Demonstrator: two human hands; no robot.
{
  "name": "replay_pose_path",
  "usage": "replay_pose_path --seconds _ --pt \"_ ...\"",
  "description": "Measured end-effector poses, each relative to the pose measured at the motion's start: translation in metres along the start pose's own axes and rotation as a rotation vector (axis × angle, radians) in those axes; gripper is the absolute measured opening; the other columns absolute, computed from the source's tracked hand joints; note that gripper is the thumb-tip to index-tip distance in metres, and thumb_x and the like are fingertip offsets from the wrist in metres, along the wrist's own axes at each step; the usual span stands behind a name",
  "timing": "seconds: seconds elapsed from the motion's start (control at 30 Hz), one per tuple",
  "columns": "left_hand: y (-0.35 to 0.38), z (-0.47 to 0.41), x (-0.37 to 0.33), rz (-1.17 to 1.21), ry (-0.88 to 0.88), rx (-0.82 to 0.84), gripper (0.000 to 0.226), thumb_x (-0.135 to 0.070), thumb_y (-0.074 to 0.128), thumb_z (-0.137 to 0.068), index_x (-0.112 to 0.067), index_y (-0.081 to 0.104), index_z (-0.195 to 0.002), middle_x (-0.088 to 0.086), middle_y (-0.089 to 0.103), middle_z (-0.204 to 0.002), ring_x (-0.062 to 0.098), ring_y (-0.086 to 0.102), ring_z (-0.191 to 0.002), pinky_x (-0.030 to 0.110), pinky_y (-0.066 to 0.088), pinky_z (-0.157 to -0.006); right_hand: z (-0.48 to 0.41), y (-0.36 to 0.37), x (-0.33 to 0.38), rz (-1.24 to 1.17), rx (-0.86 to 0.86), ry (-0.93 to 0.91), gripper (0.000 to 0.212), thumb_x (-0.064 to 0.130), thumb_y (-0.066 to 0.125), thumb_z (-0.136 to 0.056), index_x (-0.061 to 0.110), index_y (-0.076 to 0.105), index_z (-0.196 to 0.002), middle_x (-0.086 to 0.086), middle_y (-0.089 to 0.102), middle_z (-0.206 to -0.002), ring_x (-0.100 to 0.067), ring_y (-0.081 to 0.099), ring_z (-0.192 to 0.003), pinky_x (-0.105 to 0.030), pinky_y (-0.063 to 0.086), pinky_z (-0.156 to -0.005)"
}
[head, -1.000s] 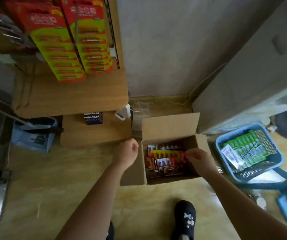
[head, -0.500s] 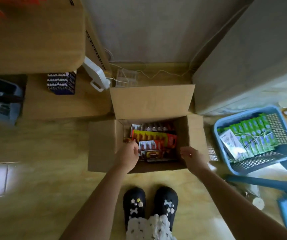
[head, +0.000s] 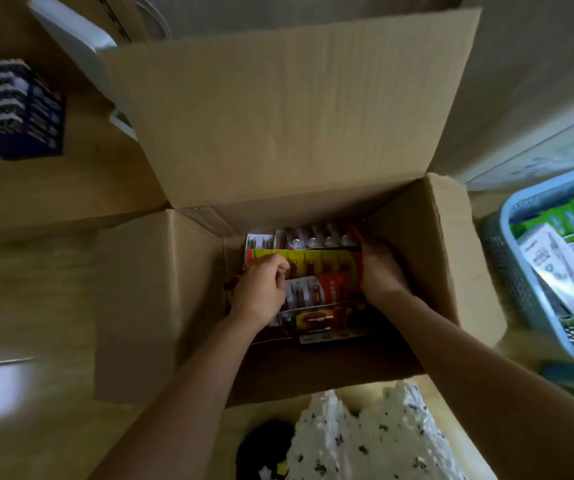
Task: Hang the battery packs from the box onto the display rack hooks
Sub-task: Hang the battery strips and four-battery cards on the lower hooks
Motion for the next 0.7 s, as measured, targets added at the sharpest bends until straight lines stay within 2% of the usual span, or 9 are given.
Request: replay_pose_path --seconds 0.03,0.13,0.2,0.27,0.33,0.43,0.53,0.6,0.7 --pt "0.003 -0.005 0.004 0.007 0.000 -0.031 0.016 -0.005 0.050 -0.090 -0.010 0.059 -0.102 0.005 0.063 -0.105 0.020 0.058 -0.098 0.037 0.051 -0.082 -0.003 0.004 0.001 0.099 -0.015 0.020 0.070 0.007 0.047 -0.091 0.021 0.010 -0.149 -0.011 0.020 -0.152 -0.026 0.025 -0.139 -0.038 0.026 -0.114" --pt "0.007 -0.009 0.011 0.038 -0.013 -0.102 0.015 -0.002 0.051 -0.087 -0.007 0.060 -0.098 0.007 0.063 -0.101 0.023 0.059 -0.096 0.043 0.051 -0.082 0.006 0.006 0.008 0.419 -0.027 0.021 0.044 0.008 0.050 -0.090 0.011 0.039 -0.132 -0.012 0.049 -0.132 -0.026 0.046 -0.123 -0.035 0.033 -0.105" --pt "0.004 -0.004 0.009 0.029 -0.022 -0.120 0.018 -0.001 0.051 -0.087 -0.008 0.061 -0.101 0.006 0.063 -0.103 0.022 0.058 -0.099 0.040 0.051 -0.083 0.019 0.004 0.009 0.439 0.002 0.005 0.026 0.008 0.049 -0.090 0.013 0.054 -0.116 -0.008 0.062 -0.113 -0.024 0.058 -0.107 -0.035 0.039 -0.099" --pt "-0.001 0.005 0.004 -0.002 -0.026 -0.144 0.021 -0.002 0.052 -0.087 -0.010 0.060 -0.105 0.005 0.063 -0.105 0.020 0.058 -0.101 0.034 0.050 -0.083 0.035 -0.003 0.005 0.310 0.031 0.018 0.021 0.008 0.048 -0.091 0.013 0.060 -0.107 -0.008 0.065 -0.105 -0.024 0.062 -0.098 -0.035 0.049 -0.089" --pt "-0.010 0.015 -0.004 -0.022 -0.036 -0.190 0.025 -0.001 0.051 -0.087 -0.011 0.059 -0.108 0.004 0.063 -0.109 0.019 0.057 -0.105 0.032 0.049 -0.086 0.050 -0.017 0.000 0.127 -0.019 0.022 0.021 0.010 0.048 -0.092 0.014 0.065 -0.105 -0.008 0.066 -0.102 -0.026 0.064 -0.094 -0.036 0.054 -0.082" --pt "-0.023 0.032 -0.014 -0.005 -0.100 -0.238 0.021 0.001 0.050 -0.086 -0.009 0.055 -0.104 0.005 0.060 -0.105 0.021 0.058 -0.097 0.029 0.045 -0.076 0.078 -0.050 0.004 -0.034 -0.248 -0.093 0.019 0.026 0.059 -0.088 0.015 0.071 -0.099 -0.005 0.066 -0.101 -0.028 0.064 -0.087 -0.034 0.053 -0.074" --pt "-0.028 0.043 -0.021 -0.024 -0.164 -0.208 0.013 0.001 0.050 -0.084 -0.011 0.049 -0.091 0.008 0.056 -0.101 0.023 0.055 -0.092 0.029 0.036 -0.067 0.108 -0.089 0.012 -0.167 -0.443 -0.221 0.024 0.036 0.065 -0.083 0.015 0.073 -0.090 -0.002 0.071 -0.092 -0.021 0.066 -0.077 -0.034 0.054 -0.068" --pt "-0.026 0.046 -0.023 -0.058 -0.178 -0.139 0.013 0.000 0.052 -0.083 -0.011 0.053 -0.091 0.009 0.055 -0.106 0.024 0.054 -0.099 0.029 0.038 -0.069 0.126 -0.113 0.015 -0.272 -0.521 -0.284 0.023 0.036 0.066 -0.082 0.017 0.074 -0.091 0.000 0.074 -0.087 -0.016 0.067 -0.074 -0.030 0.054 -0.068" --pt "-0.012 0.044 -0.023 -0.129 -0.164 -0.013 0.026 -0.001 0.053 -0.085 -0.008 0.057 -0.110 0.009 0.054 -0.121 0.025 0.051 -0.114 0.033 0.046 -0.086 0.141 -0.141 0.009 -0.375 -0.632 -0.348 0.019 0.029 0.067 -0.082 0.016 0.074 -0.093 0.002 0.073 -0.082 -0.005 0.062 -0.069 -0.014 0.047 -0.064"
Point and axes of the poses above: each hand's wrist, its own z-axis away from the middle knuckle, its own y-axis out of the palm, x = y × z, the point moved 5 cm from there along -z, towards the middle knuckle
